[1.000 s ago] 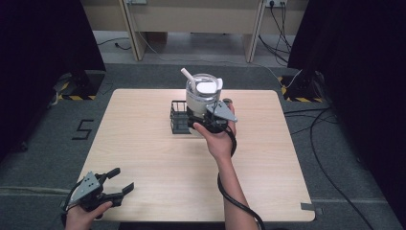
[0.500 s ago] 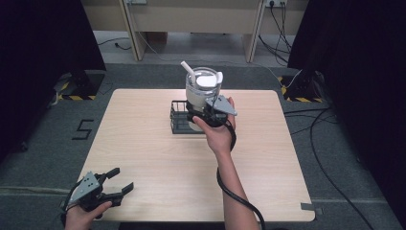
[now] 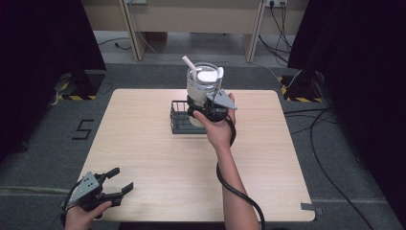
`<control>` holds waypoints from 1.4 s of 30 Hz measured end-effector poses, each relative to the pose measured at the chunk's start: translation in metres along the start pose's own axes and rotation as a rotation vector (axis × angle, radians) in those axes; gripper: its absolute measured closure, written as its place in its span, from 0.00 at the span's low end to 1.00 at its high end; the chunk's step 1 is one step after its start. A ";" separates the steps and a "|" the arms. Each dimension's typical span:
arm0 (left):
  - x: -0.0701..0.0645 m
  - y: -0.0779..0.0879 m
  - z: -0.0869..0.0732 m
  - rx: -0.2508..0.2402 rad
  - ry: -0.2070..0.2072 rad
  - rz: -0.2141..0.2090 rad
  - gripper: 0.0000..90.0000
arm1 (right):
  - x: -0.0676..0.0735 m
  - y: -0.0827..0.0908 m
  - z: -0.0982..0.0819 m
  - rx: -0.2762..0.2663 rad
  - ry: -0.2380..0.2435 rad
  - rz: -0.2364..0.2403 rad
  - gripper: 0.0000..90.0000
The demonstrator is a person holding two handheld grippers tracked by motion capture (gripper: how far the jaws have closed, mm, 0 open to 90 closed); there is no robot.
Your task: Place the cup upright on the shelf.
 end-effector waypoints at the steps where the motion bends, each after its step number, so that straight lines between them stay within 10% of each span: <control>1: 0.000 0.000 0.000 0.000 0.001 0.000 0.19 | -0.001 -0.001 0.000 -0.001 0.002 -0.002 0.12; 42: 0.001 0.000 0.000 -0.001 0.009 0.003 0.20 | -0.019 -0.033 0.007 0.013 -0.015 -0.044 0.12</control>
Point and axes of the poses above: each handheld gripper's, and its own axes: y roughly backward along the jaws, z roughly out of its top, x roughly to its left, the point moved 7 cm from there along -y, roughly forward along the jaws, and after that the axes turned 7 degrees about -x, right-handed, at the moved point
